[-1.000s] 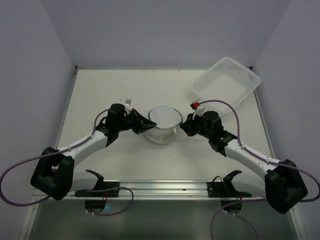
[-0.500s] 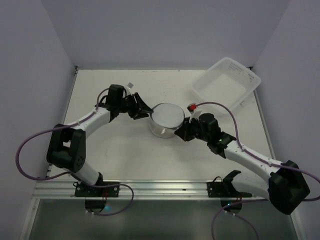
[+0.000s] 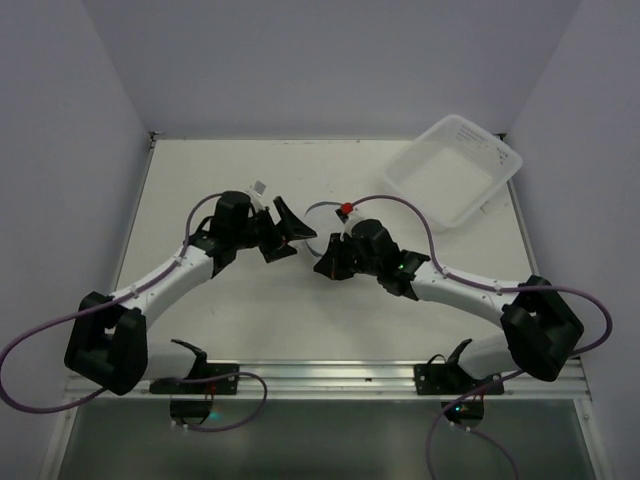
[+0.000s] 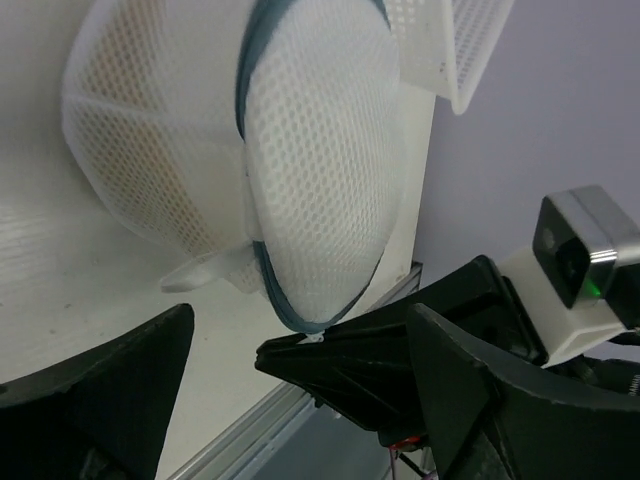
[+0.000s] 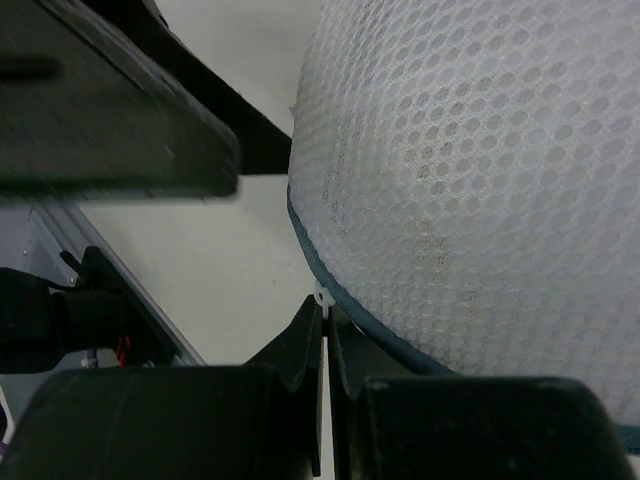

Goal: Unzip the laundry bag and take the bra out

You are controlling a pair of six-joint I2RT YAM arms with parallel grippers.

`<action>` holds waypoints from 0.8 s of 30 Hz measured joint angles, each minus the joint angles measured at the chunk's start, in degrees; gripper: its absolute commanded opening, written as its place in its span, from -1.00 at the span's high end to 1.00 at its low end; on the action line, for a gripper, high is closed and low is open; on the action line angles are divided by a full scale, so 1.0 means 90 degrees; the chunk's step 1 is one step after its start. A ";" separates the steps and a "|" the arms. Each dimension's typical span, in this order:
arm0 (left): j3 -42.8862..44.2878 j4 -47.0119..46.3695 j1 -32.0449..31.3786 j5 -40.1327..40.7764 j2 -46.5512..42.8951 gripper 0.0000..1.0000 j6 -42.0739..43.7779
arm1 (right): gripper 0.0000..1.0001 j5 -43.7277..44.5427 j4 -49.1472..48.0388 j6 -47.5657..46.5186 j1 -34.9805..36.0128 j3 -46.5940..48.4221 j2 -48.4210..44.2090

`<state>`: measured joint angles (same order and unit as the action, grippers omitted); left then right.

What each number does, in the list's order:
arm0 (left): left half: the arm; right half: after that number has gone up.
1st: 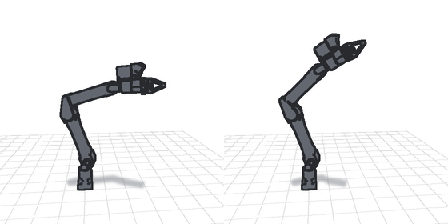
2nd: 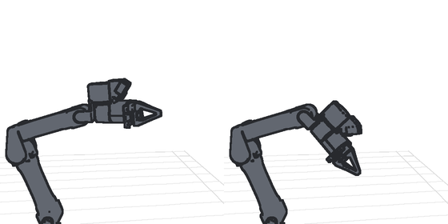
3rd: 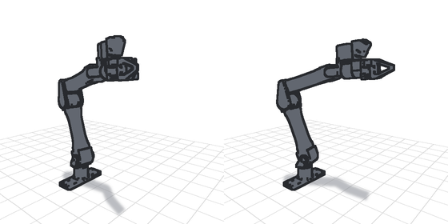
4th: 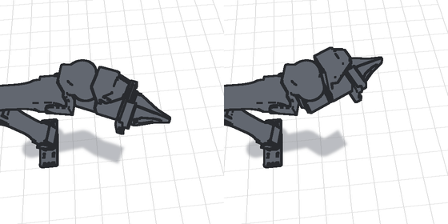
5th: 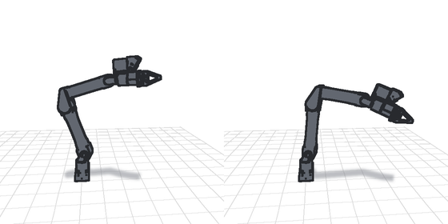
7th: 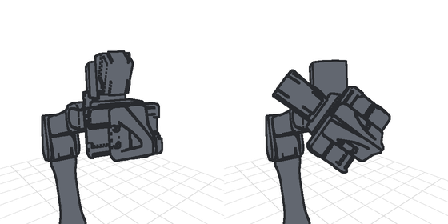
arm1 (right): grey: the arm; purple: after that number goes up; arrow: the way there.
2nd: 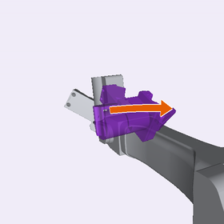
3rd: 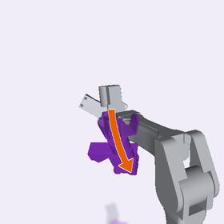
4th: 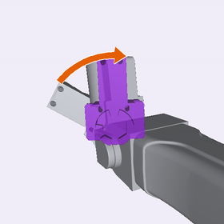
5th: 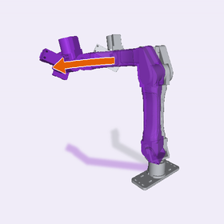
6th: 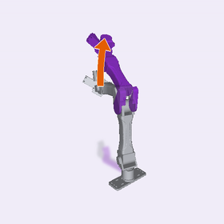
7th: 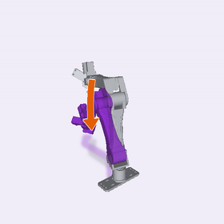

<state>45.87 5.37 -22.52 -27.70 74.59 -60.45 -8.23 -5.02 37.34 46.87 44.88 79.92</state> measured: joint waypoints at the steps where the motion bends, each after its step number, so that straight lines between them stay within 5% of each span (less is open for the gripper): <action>1: -0.0049 -0.0068 -0.0163 0.0012 0.0073 -0.66 -0.0061 | 1.00 0.0002 -0.0007 0.0005 0.0000 0.0007 0.0019; 3: -0.0087 -0.0172 -0.0391 0.0039 0.0253 -0.49 -0.0170 | 1.00 0.0015 -0.0017 0.0019 0.0000 0.0024 0.0044; 6: -0.0087 -0.0330 -0.0546 0.0141 0.0583 0.05 -0.0311 | 1.00 0.0029 -0.0015 0.0022 0.0002 0.0032 0.0046; 7: -0.0087 -0.0362 -0.0551 0.0170 0.0663 0.42 -0.0362 | 1.00 0.0041 -0.0017 0.0022 0.0002 0.0032 0.0046; 10: -0.0087 -0.0442 -0.0556 0.0270 0.0770 1.00 -0.0449 | 1.00 0.0153 0.0010 -0.0007 0.0010 0.0036 0.0039; 17: -0.0044 -0.0469 -0.0571 0.0289 0.0765 1.00 -0.0255 | 1.00 0.0481 0.0418 -0.0440 -0.0236 -0.0376 -0.0641; 24: 0.0243 -0.0027 -0.0219 -0.0085 0.0765 1.00 0.0767 | 1.00 0.0464 0.1139 -0.0947 -0.1880 -0.0597 -0.1404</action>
<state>48.05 5.13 -24.49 -28.47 81.47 -53.54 -4.05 5.23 28.82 29.95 39.51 67.29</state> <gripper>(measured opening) 0.030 0.012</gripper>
